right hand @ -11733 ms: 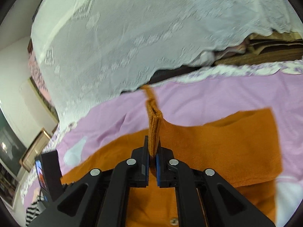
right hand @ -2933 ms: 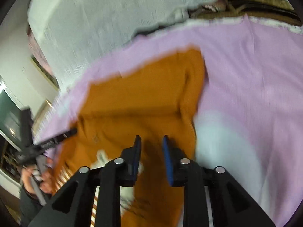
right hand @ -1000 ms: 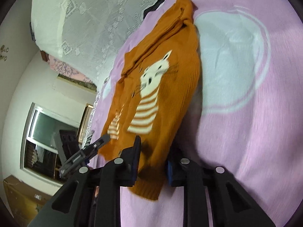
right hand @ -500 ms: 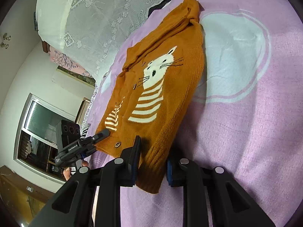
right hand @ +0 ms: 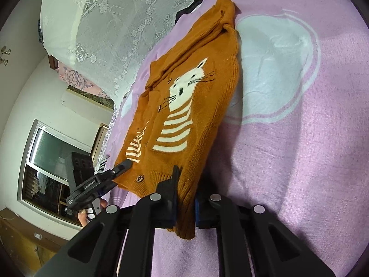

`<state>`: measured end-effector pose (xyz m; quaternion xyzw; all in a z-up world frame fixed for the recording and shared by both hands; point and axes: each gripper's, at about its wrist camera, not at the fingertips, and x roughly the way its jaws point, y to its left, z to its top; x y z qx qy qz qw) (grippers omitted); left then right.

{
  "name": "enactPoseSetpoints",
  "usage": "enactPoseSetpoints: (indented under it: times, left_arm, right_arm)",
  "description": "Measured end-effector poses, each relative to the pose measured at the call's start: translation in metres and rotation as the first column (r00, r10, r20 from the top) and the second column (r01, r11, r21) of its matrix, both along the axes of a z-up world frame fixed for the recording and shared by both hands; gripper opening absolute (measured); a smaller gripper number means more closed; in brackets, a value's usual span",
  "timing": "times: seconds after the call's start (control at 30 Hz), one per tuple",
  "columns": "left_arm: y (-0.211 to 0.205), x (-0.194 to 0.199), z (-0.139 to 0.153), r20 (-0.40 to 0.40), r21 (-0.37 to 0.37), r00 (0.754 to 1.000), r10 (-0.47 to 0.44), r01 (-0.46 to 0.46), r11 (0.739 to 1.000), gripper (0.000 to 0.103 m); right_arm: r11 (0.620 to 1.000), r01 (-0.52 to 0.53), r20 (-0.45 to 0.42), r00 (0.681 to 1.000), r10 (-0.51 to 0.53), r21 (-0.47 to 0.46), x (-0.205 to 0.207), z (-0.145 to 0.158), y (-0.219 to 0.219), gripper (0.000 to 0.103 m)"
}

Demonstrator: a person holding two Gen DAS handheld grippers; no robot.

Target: Fold small clothes

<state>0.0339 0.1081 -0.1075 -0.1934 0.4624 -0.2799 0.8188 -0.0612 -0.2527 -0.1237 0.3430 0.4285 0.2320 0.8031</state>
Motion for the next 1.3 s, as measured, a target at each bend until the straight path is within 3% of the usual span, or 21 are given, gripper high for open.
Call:
enactPoseSetpoints:
  times: [0.13, 0.33, 0.53, 0.7, 0.9, 1.07, 1.17, 1.3]
  left_arm:
    - [-0.005, -0.005, 0.003, 0.045, 0.035, 0.999, -0.016, 0.015, 0.999, 0.010]
    - [-0.016, -0.025, 0.017, 0.140, 0.086, 0.989, -0.039, 0.027, 0.996, 0.008]
    - [-0.014, -0.047, 0.014, 0.129, 0.076, 0.991, -0.041, 0.032, 0.997, 0.008]
    - [-0.003, -0.055, 0.014, 0.114, 0.015, 0.993, -0.029, 0.028, 1.000, 0.008]
    - [-0.003, -0.041, -0.004, -0.001, 0.012, 0.999, -0.033, 0.033, 0.999, 0.012]
    - [-0.005, -0.041, -0.006, -0.004, 0.011, 0.999, -0.040, 0.040, 0.999, 0.013]
    - [-0.009, -0.042, -0.004, 0.010, 0.024, 0.999, -0.044, 0.043, 0.999, 0.012]
    - [-0.008, -0.049, 0.007, 0.072, 0.033, 0.996, -0.043, 0.041, 0.999, 0.009]
  right_arm:
    - [0.999, 0.017, 0.038, 0.999, -0.015, -0.046, -0.004, 0.006, 0.005, 0.006]
    - [0.996, 0.072, 0.163, 0.985, -0.063, -0.047, -0.014, 0.034, -0.005, 0.005]
    - [0.998, 0.063, 0.128, 0.990, -0.061, -0.014, -0.022, 0.028, -0.017, 0.005]
    - [0.999, 0.031, 0.097, 0.995, -0.028, -0.024, -0.026, 0.021, -0.016, 0.005]
    - [1.000, 0.013, 0.026, 1.000, -0.012, -0.022, -0.016, 0.011, -0.018, 0.015]
    - [0.999, -0.005, 0.029, 1.000, 0.006, -0.047, -0.017, 0.009, -0.011, 0.019]
    - [0.997, 0.002, 0.055, 0.999, 0.002, -0.077, -0.020, 0.012, -0.006, 0.007]
    - [0.995, 0.022, 0.139, 0.990, -0.009, -0.096, -0.027, 0.029, -0.006, 0.006]
